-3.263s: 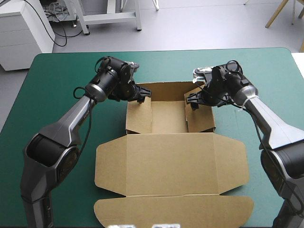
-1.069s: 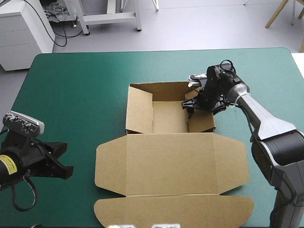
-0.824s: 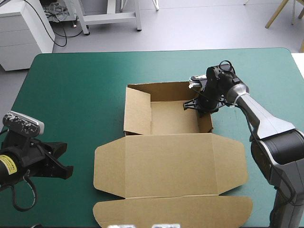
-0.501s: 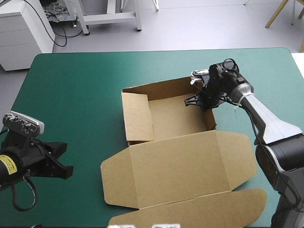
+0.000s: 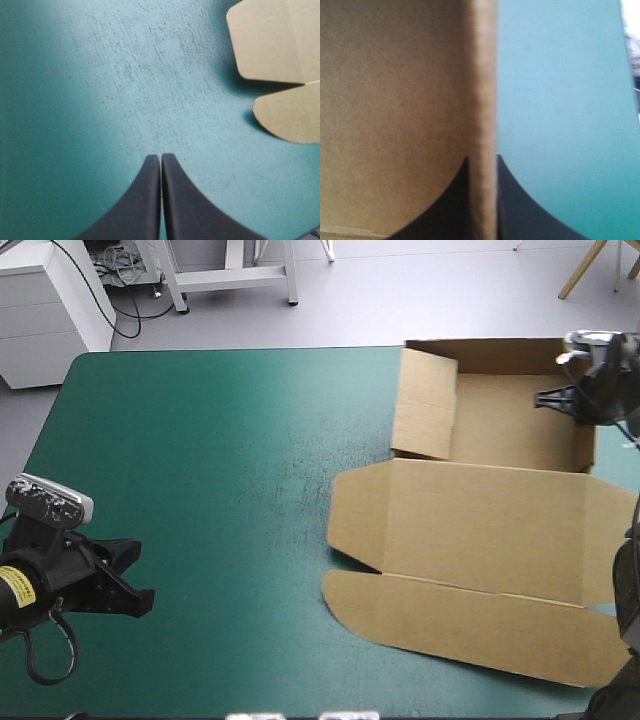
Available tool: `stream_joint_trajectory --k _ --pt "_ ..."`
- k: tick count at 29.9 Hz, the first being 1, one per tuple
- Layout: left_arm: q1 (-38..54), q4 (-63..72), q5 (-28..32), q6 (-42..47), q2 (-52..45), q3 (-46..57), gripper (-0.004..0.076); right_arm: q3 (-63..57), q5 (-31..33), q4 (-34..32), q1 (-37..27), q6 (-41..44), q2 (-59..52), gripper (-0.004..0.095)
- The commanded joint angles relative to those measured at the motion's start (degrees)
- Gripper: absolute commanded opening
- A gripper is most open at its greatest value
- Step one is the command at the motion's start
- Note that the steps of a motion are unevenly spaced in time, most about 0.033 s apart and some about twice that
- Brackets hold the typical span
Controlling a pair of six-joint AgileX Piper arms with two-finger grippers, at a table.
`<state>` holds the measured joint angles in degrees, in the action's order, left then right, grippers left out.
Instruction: Fold the box
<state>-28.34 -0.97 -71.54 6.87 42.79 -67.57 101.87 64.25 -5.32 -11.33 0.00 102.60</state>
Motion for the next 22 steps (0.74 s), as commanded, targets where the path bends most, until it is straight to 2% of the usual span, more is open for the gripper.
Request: stream_joint_trajectory --k 1,9,13,15,16,20,22 --pt "0.1 0.2 -0.1 0.3 0.1 -1.2 -0.001 2.0 -5.1 -0.2 -8.1 -1.0 -2.8 -0.0019" --pt "0.1 0.3 -0.1 0.3 0.1 -1.2 -0.001 2.0 -7.4 1.9 -19.6 0.0 2.3 -0.0015" --pt "0.1 0.3 -0.2 0.3 0.1 -1.2 -0.001 2.0 -6.9 5.0 -21.0 -0.5 3.9 0.0072" --pt "0.1 0.3 -0.7 0.3 0.1 -1.2 -0.001 2.1 -7.2 4.8 -21.1 -1.2 4.0 0.0184" --pt "0.1 0.3 -1.1 0.3 0.1 -1.2 -0.001 2.1 -7.4 4.8 -21.1 -1.7 4.0 0.027" --pt "0.1 0.3 -2.0 0.3 0.1 -1.2 -0.001 2.1 -5.7 5.3 -21.1 -2.8 4.0 0.0691" --pt "0.1 -0.2 -2.1 0.3 0.1 -1.2 -0.001 2.1 -4.1 6.0 -21.1 -2.9 4.0 0.0849"
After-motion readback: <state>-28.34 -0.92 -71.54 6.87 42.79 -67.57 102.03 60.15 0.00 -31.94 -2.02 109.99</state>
